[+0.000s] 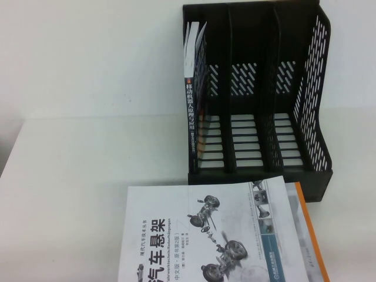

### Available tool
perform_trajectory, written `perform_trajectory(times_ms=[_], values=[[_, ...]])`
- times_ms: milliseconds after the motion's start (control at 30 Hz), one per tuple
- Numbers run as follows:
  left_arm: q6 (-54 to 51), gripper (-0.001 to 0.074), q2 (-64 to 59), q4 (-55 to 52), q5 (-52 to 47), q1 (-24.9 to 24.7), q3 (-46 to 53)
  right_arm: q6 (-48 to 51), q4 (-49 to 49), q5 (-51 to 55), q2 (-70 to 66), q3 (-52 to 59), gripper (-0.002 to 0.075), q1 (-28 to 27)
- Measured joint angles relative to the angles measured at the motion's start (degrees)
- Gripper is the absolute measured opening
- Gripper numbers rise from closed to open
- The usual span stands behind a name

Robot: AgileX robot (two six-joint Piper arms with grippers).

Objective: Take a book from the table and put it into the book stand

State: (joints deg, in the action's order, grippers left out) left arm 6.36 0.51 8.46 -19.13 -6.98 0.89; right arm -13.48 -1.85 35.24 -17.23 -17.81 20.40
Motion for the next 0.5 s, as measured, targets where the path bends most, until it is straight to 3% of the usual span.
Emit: perform_trajectory(times_ms=[500], values=[[-3.47,-0.0001,0.26,0.59,-0.27,0.0,-0.1,0.0,0.0,0.0,0.0,0.0,-0.0003,0.0]])
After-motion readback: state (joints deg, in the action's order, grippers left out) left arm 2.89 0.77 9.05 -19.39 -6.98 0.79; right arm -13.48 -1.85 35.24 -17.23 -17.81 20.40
